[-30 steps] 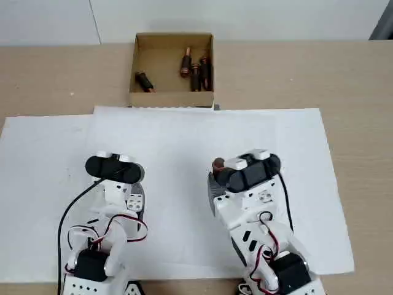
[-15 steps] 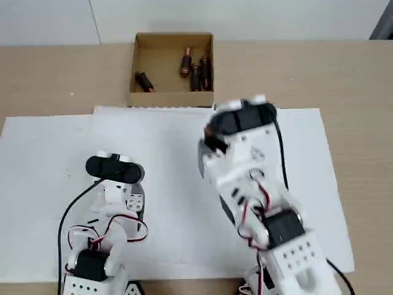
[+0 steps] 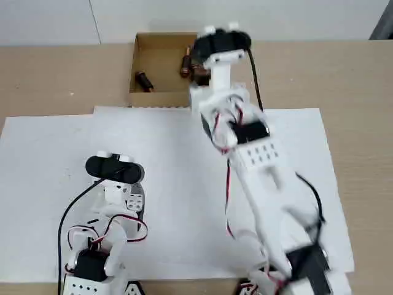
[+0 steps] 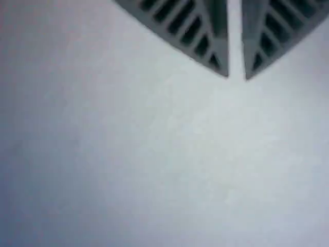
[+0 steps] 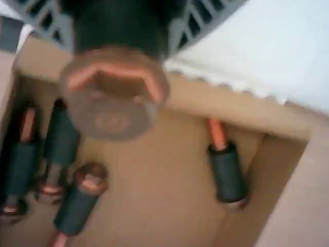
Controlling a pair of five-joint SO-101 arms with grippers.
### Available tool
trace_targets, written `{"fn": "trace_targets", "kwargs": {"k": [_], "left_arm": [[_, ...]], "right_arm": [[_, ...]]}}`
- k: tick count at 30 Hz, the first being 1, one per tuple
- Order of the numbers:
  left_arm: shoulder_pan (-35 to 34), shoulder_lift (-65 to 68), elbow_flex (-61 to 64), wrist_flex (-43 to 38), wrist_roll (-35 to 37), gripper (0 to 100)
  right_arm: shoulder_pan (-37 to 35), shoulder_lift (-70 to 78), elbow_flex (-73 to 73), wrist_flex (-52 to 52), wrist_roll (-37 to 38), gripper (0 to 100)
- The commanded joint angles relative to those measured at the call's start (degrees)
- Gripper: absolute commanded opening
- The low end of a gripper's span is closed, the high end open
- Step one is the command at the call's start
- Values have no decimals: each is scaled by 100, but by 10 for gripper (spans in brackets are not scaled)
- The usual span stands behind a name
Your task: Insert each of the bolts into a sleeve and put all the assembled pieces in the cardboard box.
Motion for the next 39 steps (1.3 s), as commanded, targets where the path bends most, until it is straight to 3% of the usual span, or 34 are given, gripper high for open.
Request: {"fn": "trace_targets", "kwargs": {"k": [1,18,24,27,32,39], "left_arm": [[-35,-62,-48,18,-9,5],[-35,-62,-48,26,-9,5],[-35,-62,-48,26,-9,5],[-35,-62,-48,26,-9,5],[-35,-62,-48,26,-9,5],[-35,-62,-48,26,-9,5]], "right_arm": [[92,919,-1556,-189,70,3],[48,5024,-5969,-145,202,4],[-163,5411,-6207,-136,897,5],[-251,5446,-6207,-127,897,32],[-286,5464,-6171,-57,897,171],[-268,5420,-6180,198,897,161]]}}
